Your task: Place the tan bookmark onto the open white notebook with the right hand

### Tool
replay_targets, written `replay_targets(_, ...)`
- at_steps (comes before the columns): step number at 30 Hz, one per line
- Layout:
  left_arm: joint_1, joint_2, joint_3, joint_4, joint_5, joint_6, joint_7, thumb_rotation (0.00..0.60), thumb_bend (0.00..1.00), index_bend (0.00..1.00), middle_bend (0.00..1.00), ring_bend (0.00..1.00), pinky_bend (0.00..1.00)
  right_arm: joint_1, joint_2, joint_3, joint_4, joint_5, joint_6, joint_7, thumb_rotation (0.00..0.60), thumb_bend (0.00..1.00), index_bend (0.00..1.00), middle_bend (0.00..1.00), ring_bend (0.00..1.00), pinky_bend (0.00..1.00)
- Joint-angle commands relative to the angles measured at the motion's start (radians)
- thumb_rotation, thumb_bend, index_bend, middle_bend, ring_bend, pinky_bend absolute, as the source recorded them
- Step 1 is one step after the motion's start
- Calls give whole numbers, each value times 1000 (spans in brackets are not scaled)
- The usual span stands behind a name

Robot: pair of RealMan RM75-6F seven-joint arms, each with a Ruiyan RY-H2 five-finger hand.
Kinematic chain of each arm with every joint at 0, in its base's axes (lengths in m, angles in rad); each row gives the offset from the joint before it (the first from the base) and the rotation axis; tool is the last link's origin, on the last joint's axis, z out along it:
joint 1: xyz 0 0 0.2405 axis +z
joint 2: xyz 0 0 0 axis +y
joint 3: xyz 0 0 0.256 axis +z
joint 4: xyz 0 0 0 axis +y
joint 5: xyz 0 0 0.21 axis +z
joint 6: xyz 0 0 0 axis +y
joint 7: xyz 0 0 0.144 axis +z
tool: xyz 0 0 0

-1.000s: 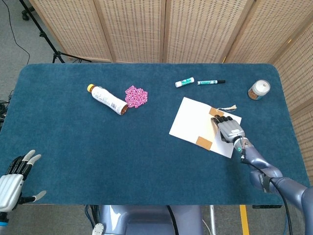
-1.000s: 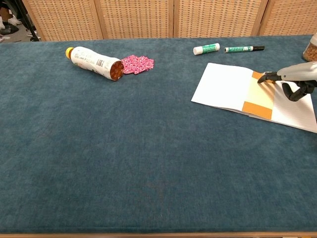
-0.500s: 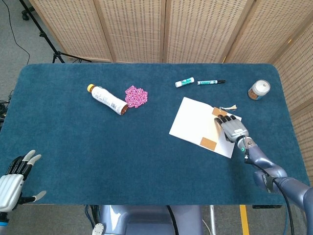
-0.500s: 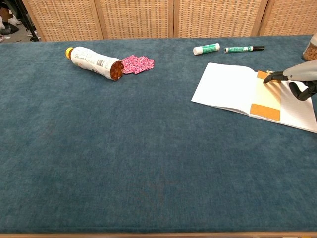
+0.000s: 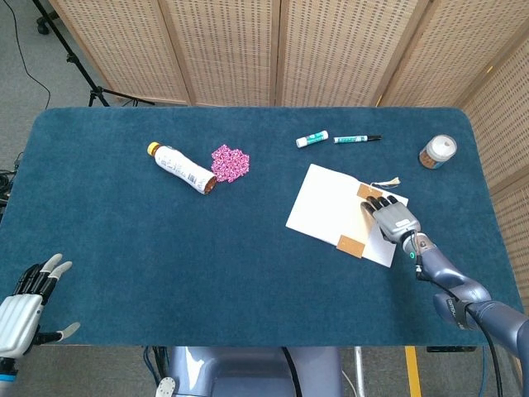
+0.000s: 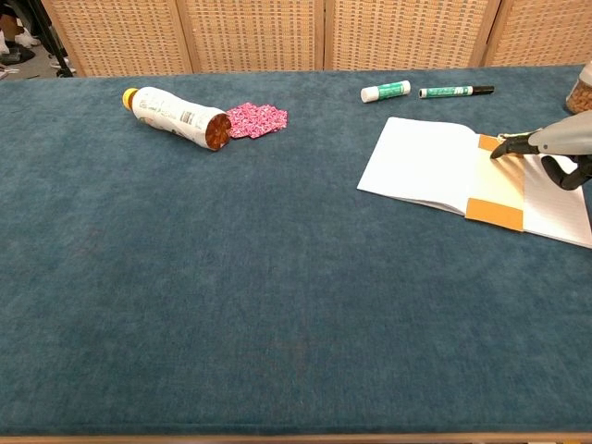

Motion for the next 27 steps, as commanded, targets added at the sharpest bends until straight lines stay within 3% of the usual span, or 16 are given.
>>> replay_targets(1,0,0,0,0,-1,0,0,600,0,0,0,0,0,2,-4,1,8,-6,1,-4,600,1000,0,0,0,62)
replay_targets(27,1,2,1,4,-2,2,-7,600,0,0,0,0,0,9,-27,16,42,-16,-4,-18,600,1000,0,0,0,62)
